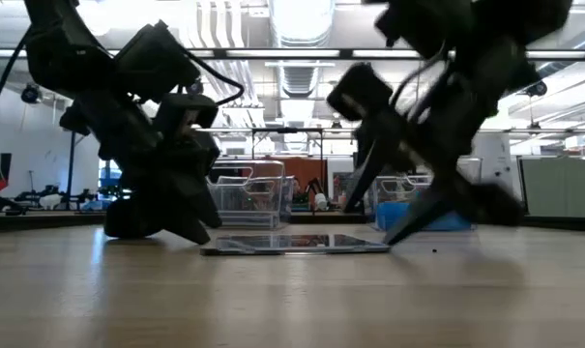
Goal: Pick & place jewel cases by type
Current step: Put the black cd case into the left transparent bin
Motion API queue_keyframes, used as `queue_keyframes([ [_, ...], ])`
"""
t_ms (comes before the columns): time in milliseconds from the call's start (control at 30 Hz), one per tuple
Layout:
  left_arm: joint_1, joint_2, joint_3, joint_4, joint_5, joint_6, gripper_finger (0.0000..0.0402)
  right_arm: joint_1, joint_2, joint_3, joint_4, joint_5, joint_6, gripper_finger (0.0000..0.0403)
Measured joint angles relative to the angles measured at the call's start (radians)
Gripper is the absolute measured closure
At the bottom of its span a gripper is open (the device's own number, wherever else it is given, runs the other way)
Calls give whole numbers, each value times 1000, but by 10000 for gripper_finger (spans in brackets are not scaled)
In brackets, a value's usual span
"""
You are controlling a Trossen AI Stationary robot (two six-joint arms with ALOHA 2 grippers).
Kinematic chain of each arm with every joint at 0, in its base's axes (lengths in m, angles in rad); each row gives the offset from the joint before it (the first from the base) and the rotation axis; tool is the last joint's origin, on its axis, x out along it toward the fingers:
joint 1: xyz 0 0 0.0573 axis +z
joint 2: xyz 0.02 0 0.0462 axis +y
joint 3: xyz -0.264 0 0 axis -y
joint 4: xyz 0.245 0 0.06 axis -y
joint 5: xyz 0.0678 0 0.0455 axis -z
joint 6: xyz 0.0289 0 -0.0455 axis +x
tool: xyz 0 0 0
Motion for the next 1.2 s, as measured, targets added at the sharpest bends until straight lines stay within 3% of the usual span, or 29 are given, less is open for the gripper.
queue_keyframes([
  [133, -1, 7, 6, -4, -2, 16, 296, -18, 30, -46, 130, -42, -54, 191],
  [333, -1, -29, -2, 10, -7, 89, 296, -31, 36, -41, 168, -72, -206, 191],
  [500, 2, -100, -6, 60, -82, 155, 296, -30, 38, -38, 165, -107, -227, 191],
  [633, -4, -134, -4, 115, -67, 161, 296, -22, 38, -37, 155, -124, -254, 191],
  [1067, -5, -68, 49, 155, -47, 190, 296, -15, 43, 4, 145, -102, -329, 193],
  [1200, -4, -64, 83, 80, -47, 233, 312, 17, 43, 3, 138, -89, -291, 193],
])
